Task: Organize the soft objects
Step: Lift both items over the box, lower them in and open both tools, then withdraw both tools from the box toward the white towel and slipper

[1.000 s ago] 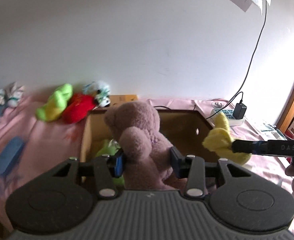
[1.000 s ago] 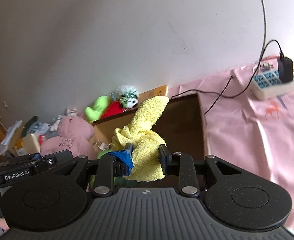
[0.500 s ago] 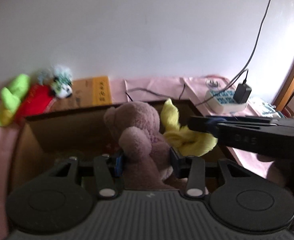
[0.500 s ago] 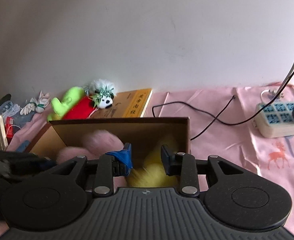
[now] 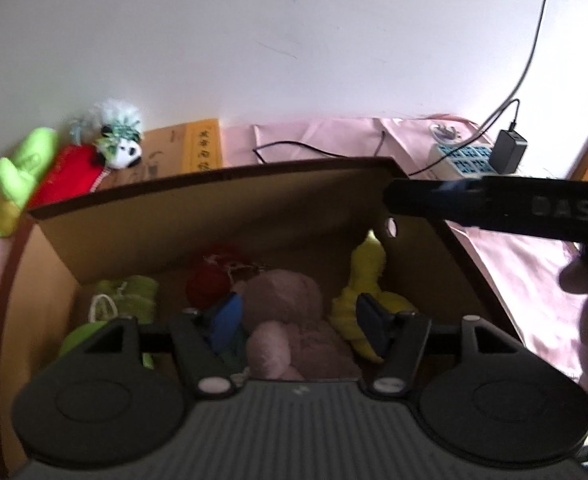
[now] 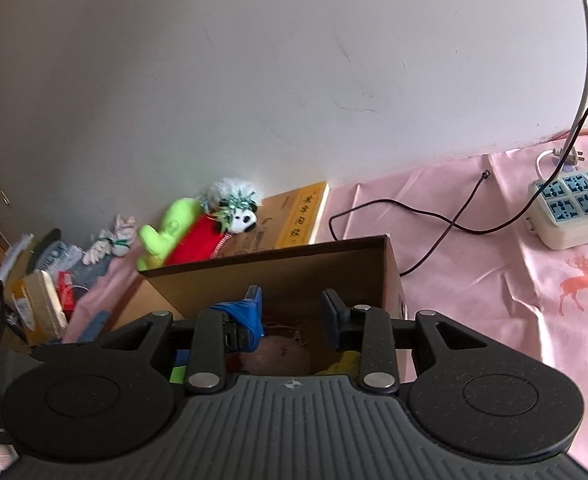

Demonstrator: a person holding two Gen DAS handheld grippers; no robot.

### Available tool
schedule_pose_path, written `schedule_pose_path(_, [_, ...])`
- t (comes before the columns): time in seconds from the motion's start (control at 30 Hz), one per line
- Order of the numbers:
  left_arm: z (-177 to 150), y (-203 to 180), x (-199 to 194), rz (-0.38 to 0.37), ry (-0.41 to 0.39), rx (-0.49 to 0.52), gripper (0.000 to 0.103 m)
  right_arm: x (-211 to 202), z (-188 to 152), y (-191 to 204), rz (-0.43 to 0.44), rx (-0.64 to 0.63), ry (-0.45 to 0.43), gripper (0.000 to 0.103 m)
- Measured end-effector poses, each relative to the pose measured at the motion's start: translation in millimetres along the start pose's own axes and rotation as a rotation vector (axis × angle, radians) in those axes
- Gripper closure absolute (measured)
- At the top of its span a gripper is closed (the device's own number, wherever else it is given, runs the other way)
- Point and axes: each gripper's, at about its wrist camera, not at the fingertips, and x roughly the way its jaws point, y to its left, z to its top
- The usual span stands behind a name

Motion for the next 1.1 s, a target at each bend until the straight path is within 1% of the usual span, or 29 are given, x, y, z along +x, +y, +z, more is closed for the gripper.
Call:
schedule_pose_path(0.1, [2, -2, -8, 0.054, 0.004, -0.009, 0.036, -12, 1, 2, 0.012, 0.026, -0.014, 0.087])
schedule_pose_path(0.23, [1, -4, -24, 0.101, 0.0, -0.034, 0.035, -28, -3, 8, 0.035, 0.064, -0.02, 0.087])
schedule_pose_path(0.33, [-1, -3, -34, 0.146, 0.012, -0.044, 0.034, -37, -9, 17, 0.051, 0.082, -0.02, 0.086])
schedule_pose_path(0.43, [-5, 0, -44, 0.185, 0.023, -0.052, 0.034, -44, -17, 32, 0.019, 0.077, -0.011, 0.085])
schedule_pose_path(0.6, [-17, 3, -64, 0.253, 0.03, -0.045, 0.032, -57, -37, 50, 0.026, 0.09, 0.003, 0.084])
schedule_pose_path(0.9, [-39, 14, -98, 0.277, 0.025, -0.076, 0.03, -85, -68, 69, 0.029, 0.106, 0.018, 0.084])
schedule_pose_path(1.1, [-54, 8, -117, 0.293, 0.01, -0.046, 0.03, -110, -87, 81, -0.017, 0.088, -0.004, 0.084])
